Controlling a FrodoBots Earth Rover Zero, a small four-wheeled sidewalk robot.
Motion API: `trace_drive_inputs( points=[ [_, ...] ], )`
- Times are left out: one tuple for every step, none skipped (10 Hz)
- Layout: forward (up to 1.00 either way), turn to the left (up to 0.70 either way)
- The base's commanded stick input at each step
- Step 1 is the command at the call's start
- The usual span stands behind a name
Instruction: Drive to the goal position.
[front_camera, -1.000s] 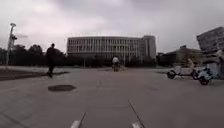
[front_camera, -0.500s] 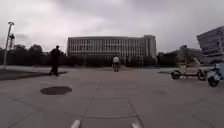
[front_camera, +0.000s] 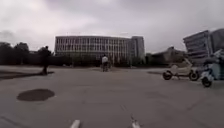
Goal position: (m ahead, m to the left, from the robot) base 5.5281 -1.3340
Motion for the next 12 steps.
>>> trace_drive_inputs(
  points=[
    [0.70,0.00],
    [0.70,0.00],
    [0.70,0.00],
    [0.70,0.00],
    [0.70,0.00],
    [0.70,0.00],
    [0.70,0.00],
    [0.70,0.00],
    [0.70,0.00],
    [0.70,0.00],
    [0.70,0.00],
    [0.70,-0.06]
  ],
)
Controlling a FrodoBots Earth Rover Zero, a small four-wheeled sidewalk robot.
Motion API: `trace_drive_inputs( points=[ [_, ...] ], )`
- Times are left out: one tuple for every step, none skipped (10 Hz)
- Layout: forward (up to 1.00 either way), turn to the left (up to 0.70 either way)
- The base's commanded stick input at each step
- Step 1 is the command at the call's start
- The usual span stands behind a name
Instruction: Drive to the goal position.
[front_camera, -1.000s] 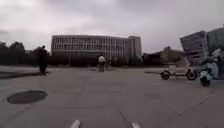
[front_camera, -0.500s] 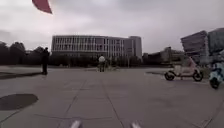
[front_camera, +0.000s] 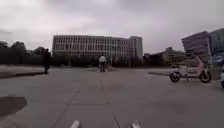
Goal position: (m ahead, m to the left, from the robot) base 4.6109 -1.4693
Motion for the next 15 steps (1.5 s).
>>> trace_drive_inputs(
  points=[
    [0.70,-0.24],
    [0.70,-0.24],
    [0.70,-0.06],
    [0.70,0.00],
    [0.70,0.00],
    [0.70,0.00],
    [0.70,0.00],
    [0.70,0.00],
    [0.70,0.00],
    [0.70,0.00],
    [0.70,0.00],
    [0.70,0.00],
    [0.70,0.00],
    [0.70,0.00],
    [0.70,0.00]
  ],
)
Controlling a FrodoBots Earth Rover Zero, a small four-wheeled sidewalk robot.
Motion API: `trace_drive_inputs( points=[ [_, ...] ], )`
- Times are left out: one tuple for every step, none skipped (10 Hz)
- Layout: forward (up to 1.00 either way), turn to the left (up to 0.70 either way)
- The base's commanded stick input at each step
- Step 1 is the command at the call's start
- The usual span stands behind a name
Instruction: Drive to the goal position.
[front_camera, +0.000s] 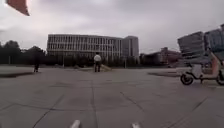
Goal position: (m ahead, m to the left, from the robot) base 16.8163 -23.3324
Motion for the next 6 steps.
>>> trace_drive_inputs(
  points=[
    [0.70,0.00],
    [0.70,0.00],
    [0.70,0.00],
    [0.70,0.00],
    [0.70,0.00],
    [0.70,0.00]
  ],
)
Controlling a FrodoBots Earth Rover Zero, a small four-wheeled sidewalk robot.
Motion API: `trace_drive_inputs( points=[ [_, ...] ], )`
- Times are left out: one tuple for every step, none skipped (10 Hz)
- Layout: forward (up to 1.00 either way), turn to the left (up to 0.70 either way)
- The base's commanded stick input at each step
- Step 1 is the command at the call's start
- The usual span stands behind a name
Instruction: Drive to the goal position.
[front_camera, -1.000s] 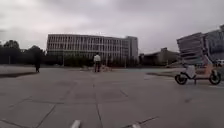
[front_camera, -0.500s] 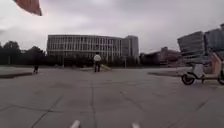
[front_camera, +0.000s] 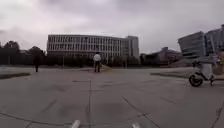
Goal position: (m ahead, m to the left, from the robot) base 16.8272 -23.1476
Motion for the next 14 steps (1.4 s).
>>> trace_drive_inputs(
  points=[
    [0.70,0.00],
    [0.70,0.00],
    [0.70,0.00],
    [0.70,0.00],
    [0.70,0.00],
    [0.70,-0.17],
    [0.70,-0.33],
    [0.70,-0.11],
    [0.70,-0.01],
    [0.70,0.00],
    [0.70,0.00],
    [0.70,0.00],
    [0.70,0.00],
    [0.70,0.00]
  ],
)
